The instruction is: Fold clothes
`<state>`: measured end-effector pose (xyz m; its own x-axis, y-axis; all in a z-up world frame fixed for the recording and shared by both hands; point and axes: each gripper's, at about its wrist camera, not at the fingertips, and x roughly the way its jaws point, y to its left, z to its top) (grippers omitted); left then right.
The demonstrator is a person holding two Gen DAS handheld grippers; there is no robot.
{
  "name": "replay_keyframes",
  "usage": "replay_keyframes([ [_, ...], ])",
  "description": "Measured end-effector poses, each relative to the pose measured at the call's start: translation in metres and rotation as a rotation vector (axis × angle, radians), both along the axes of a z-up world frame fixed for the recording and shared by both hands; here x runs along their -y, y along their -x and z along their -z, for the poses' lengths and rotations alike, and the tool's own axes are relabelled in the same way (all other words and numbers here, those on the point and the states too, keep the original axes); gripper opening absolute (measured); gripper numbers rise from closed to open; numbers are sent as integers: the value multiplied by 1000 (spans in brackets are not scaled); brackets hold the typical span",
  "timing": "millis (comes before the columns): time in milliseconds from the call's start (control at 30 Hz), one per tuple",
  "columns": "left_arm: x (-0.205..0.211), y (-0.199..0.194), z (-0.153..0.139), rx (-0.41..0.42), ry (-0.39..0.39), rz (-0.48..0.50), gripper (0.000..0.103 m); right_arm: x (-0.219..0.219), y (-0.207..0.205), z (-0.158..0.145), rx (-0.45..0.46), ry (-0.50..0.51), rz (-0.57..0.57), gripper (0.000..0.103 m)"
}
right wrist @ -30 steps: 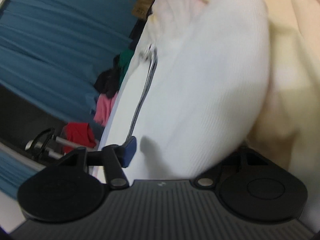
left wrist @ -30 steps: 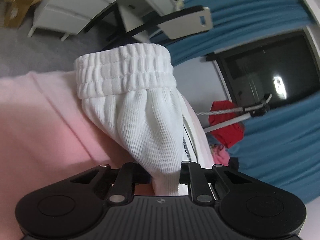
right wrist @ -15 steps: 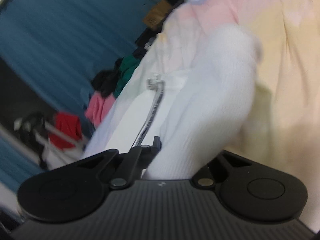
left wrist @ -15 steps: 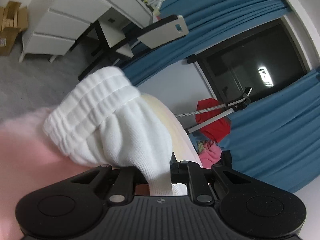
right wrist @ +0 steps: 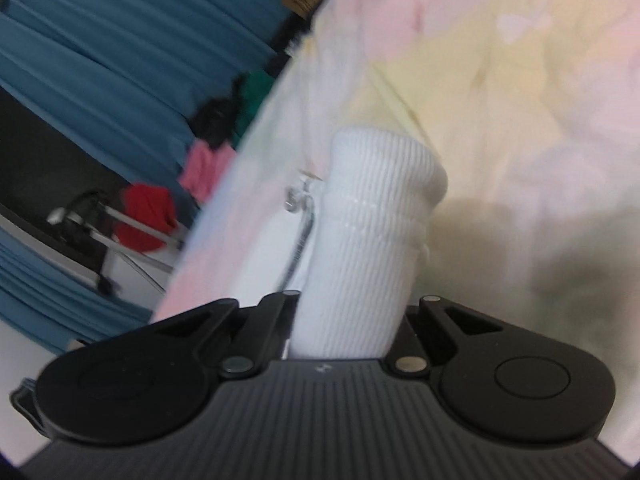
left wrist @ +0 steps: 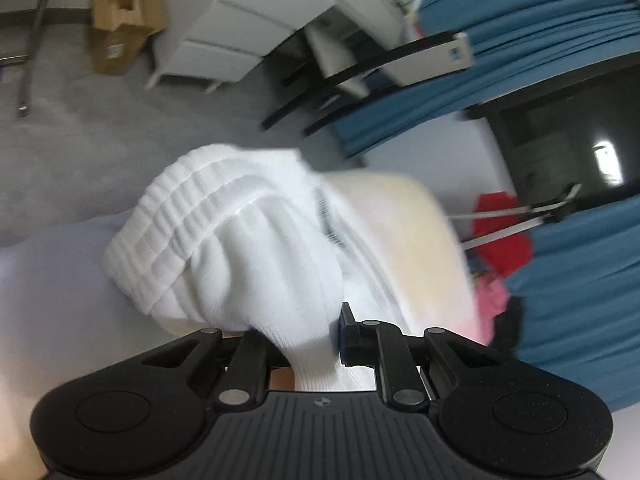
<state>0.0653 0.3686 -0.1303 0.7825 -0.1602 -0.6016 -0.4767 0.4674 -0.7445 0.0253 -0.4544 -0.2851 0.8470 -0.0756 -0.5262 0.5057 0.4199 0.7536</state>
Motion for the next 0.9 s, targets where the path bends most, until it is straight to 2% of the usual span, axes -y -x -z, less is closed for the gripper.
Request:
replay_keyframes([
  [100, 3, 8, -10, -31, -61, 16, 23, 3, 2, 6, 11, -18, -11, 10],
  [200, 20, 19, -28, -48, -175, 32, 28, 2, 3, 3, 24, -14, -2, 10],
  [233, 26, 24, -34, -46, -206, 35, 37, 2, 3, 4, 25, -16, -1, 10],
  [333, 50, 36, -53, -31, -278, 31, 56, 5, 2, 6, 35, -31, 4, 10],
  [367, 61, 40, -59, -33, -325, 31, 58, 5, 2, 6, 36, -29, 4, 10],
  [433, 82, 49, -72, -36, -420, 30, 78, 5, 2, 6, 39, -24, 3, 10],
  [467, 93, 52, -77, -46, -469, 24, 82, 5, 1, 6, 40, -21, 4, 10],
  [533, 114, 54, -79, -69, -564, 11, 82, 5, 2, 4, 48, -13, 6, 10],
  [633, 147, 46, -82, -51, -659, 71, 82, 4, 3, 1, 55, 12, 7, 10],
  [733, 176, 36, -87, 13, -732, 141, 84, 2, 2, -3, 56, 38, 9, 10],
  [800, 197, 28, -87, 54, -775, 203, 91, -2, 2, -10, 61, 92, 0, 10],
  [900, 227, 12, -73, 75, -810, 302, 92, -6, 2, -17, 67, 133, 1, 10],
])
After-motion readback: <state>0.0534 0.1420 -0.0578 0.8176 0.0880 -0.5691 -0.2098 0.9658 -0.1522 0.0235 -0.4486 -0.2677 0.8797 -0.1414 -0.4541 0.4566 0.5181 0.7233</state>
